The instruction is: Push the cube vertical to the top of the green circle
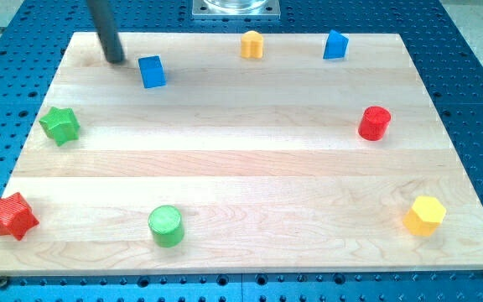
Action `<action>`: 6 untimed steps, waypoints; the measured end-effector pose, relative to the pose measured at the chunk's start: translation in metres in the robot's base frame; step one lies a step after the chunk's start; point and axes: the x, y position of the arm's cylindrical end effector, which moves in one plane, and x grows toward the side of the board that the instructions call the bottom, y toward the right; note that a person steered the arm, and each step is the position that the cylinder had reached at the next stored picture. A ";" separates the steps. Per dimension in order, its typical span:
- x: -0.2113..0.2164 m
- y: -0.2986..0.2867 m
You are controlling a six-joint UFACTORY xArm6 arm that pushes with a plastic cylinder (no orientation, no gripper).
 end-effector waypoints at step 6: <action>-0.018 0.367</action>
